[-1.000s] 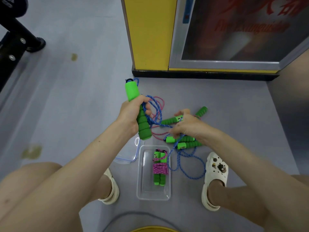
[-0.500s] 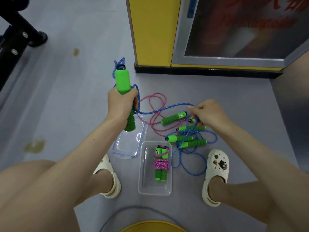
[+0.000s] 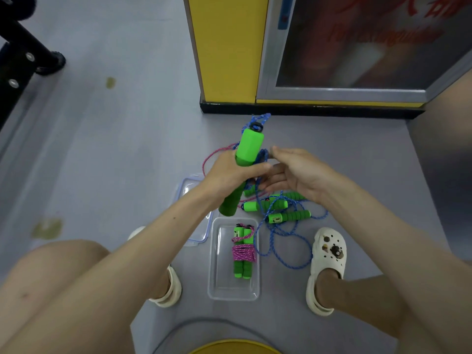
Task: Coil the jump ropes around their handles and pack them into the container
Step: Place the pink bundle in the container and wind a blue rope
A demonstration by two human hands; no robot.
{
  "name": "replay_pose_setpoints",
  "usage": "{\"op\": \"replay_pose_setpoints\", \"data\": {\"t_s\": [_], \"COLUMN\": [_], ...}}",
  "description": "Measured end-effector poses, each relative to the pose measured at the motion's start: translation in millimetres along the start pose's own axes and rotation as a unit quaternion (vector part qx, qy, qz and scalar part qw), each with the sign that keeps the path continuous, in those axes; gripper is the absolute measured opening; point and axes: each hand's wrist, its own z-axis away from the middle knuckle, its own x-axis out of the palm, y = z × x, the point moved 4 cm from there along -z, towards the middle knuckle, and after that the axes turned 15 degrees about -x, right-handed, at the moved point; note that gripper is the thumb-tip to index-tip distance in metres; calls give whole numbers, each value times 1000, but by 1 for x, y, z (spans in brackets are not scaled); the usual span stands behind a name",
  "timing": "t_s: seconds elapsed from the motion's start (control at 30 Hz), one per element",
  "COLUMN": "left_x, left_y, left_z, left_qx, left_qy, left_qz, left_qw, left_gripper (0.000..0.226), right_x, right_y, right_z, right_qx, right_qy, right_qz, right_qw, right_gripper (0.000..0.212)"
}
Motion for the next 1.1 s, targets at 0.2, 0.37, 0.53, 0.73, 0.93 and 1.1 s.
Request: {"op": "replay_pose_setpoints", "data": {"t_s": [0.2, 0.37, 0.53, 0.73, 0.93, 1.1], "left_x": [0, -5, -7, -30, -70, -88], "left_y": [-2, 0, 0, 4, 2, 0], "left_z": [-5, -6, -7, -4, 0, 4], "left_qx": [-33, -82, -92, -66, -41, 8], "left_qy": [34, -5, -43, 19, 147, 257], "left_qz": [35, 252, 349, 336, 298, 172], "left_qw": [998, 964, 932, 939, 942, 951], "left_gripper": [13, 9, 21, 23, 21, 21], "right_x": [-4, -18, 2, -16, -43, -57], "right_y": [-3, 8, 33, 31, 35, 25], "right_z": [4, -3, 2, -5, -7, -9], "right_qx": [-22, -8, 46, 12, 32, -29], "right_qy": [-7, 43, -168, -102, -56, 45], "right_qz": [43, 280, 353, 421, 577, 524], "right_qw": [999, 959, 919, 901, 814, 850], "right_gripper": [33, 25, 41, 20, 42, 36]}}
